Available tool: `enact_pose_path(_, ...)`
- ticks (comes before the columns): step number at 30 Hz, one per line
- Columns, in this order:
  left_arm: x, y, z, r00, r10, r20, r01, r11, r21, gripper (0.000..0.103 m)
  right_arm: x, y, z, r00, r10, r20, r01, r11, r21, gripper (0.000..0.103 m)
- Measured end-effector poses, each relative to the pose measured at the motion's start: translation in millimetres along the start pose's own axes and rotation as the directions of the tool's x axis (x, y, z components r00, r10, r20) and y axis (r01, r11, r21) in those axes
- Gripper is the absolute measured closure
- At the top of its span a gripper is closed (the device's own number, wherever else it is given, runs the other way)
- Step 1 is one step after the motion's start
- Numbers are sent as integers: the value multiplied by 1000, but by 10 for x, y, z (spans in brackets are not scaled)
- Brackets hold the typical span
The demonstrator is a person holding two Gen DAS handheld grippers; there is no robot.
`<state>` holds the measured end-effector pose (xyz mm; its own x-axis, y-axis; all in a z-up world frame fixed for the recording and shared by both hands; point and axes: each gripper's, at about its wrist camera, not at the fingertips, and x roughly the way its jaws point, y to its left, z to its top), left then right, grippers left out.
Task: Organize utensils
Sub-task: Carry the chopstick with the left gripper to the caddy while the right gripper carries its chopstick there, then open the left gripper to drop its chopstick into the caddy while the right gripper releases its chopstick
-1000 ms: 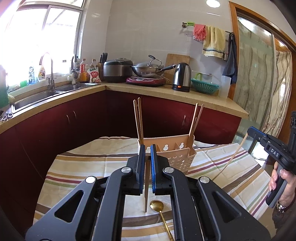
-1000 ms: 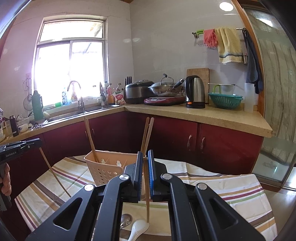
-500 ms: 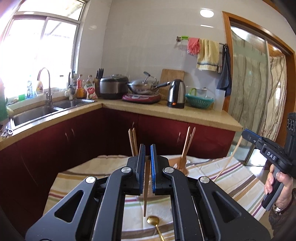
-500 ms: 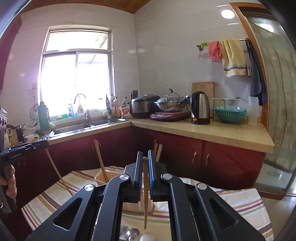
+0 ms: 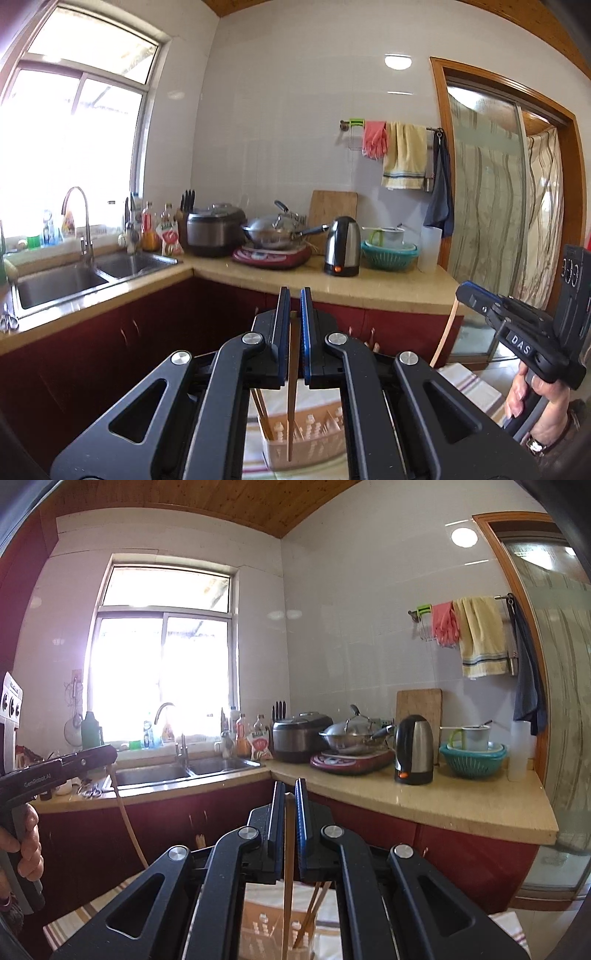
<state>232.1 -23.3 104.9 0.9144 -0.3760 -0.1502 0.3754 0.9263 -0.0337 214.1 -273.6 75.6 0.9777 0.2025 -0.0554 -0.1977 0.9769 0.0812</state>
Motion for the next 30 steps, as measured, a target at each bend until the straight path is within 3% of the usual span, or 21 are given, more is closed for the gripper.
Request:
enact_pose_path(9, 480, 86, -12, 1000, 9, 6, -9, 1000, -30, 97, 377, -41, -98, 1000, -2, -22, 2, 1000, 18, 97)
enact_pose_path(17, 888, 209, -439, 996, 54, -66, -56, 998, -36, 97, 668, -79, -444, 995, -2, -95, 6, 999, 40, 97)
enact_pose_path(30, 1357, 372, -1126, 981, 60, -182, -76, 994, -82, 97, 952, -87, -1009, 976, 10, -219, 4, 998, 62, 97)
